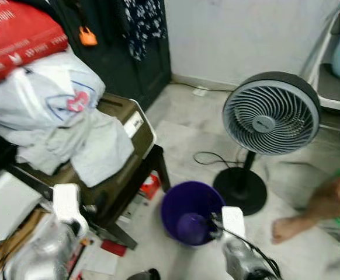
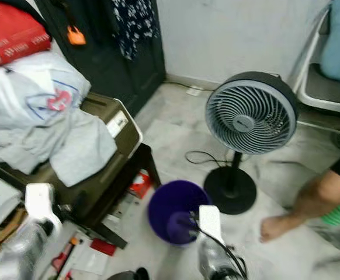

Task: Clean up the room

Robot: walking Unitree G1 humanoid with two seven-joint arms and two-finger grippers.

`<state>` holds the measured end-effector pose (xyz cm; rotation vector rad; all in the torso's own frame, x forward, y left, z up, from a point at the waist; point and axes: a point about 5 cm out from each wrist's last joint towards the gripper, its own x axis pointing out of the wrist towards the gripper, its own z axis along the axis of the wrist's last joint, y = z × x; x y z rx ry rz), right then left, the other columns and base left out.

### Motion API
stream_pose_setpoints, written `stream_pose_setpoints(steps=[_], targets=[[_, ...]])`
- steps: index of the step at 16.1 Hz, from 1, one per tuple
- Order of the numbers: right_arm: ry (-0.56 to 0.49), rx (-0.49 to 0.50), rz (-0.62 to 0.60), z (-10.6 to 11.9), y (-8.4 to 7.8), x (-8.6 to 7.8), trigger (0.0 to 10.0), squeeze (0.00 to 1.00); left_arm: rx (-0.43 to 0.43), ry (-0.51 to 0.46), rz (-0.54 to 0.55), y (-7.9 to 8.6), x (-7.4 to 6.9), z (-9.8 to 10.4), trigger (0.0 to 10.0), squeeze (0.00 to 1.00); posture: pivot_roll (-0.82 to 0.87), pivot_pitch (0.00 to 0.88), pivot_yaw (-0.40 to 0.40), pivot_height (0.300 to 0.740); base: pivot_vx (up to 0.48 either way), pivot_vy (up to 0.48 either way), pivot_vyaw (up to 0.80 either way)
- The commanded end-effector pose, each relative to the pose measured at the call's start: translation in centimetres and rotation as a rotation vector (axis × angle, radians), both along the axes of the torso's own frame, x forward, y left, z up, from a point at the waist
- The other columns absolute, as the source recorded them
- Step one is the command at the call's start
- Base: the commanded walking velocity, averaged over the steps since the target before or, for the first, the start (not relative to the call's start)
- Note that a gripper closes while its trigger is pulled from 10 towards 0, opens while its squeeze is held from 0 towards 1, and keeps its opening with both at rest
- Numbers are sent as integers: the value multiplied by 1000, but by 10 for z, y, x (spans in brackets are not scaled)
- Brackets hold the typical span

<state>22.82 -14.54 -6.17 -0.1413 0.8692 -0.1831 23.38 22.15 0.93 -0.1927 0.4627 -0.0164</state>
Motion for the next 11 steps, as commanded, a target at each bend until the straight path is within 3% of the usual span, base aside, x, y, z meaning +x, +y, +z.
stream_pose_setpoints(steps=[1, 4, 8, 10, 11], targets=[[15, 3, 20, -4, 4, -6, 10000, 0, -13, 68, 58, 8, -11, -11, 10000, 0, -32, 209, 102, 740, 0, 0, 0], [-5, 10, -20, -2, 5, -4, 10000, 0, -33, 110, 118, 15, -19, -18, 10000, 0, -26, 229, 122, 740, 0, 0, 0], [-158, -46, 25, 27, 0, 37, 10000, 0, -7, 113, 131, 27, -24, -14, 10000, 0, 6, 240, 138, 740, 0, 0, 0], [-231, -39, 67, 48, 11, 61, 10000, 0, -2, 122, 138, 30, -30, -14, 10000, 0, 22, 247, 149, 740, 0, 0, 0], [-244, -37, 73, 52, 13, 65, 10000, 0, -2, 124, 139, 30, -30, -14, 10000, 0, 24, 248, 151, 740, 0, 0, 0]])
